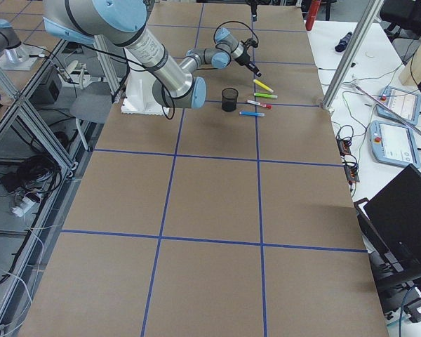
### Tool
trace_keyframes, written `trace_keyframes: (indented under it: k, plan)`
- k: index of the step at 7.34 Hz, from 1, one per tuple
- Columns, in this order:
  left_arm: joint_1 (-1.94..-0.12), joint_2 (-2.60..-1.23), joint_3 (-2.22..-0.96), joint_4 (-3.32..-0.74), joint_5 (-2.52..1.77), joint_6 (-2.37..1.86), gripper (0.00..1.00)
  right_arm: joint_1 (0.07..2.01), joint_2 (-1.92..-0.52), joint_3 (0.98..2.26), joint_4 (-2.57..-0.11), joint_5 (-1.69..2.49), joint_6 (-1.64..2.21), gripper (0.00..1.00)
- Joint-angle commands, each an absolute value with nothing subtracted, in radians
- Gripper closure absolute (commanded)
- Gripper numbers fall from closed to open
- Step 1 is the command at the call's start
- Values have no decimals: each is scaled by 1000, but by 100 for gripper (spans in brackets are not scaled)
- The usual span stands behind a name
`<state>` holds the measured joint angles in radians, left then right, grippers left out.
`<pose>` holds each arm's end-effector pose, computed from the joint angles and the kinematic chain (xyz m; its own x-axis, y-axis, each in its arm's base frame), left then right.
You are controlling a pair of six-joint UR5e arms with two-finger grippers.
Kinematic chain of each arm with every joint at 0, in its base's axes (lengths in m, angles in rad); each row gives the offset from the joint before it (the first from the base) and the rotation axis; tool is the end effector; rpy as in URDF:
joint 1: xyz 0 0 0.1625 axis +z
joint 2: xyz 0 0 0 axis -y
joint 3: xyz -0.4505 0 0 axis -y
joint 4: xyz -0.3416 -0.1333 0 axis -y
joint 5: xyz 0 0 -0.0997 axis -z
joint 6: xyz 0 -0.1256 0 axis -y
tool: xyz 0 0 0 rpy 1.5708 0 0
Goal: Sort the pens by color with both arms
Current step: 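Lower the yellow highlighter beside the green highlighter and release it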
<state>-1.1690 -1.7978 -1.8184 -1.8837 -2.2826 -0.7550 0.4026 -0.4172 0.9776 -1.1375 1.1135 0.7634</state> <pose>0.1652 -0.5198 0.4418 0.5648 0.0809 -0.8213 0.1526 0.9678 0.2002 -0.7081 -0.5067 0.1414 0.8470 -0.3439 0.4054 -0.1158 0.6250 0.7720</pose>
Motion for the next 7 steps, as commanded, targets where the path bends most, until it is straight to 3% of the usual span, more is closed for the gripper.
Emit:
trace_keyframes:
  k: [1, 4, 5, 7]
  plan:
    - [-1169, -1799, -1818, -1884, -2283, -756, 1, 402, -440, 1015, -1137, 1117, 756, 29]
    - [-1170, -1805, -1819, -1884, -2283, -756, 1, 414, -532, 1223, -1146, 1137, 719, 24]
    - [-1173, -1805, -1819, -1884, -2283, -755, 1, 437, -588, 1305, -1147, 1162, 741, 2]
    - [-1177, -1802, -1819, -1884, -2278, -747, 1, 550, -700, 1479, -1257, 1350, 800, 1]
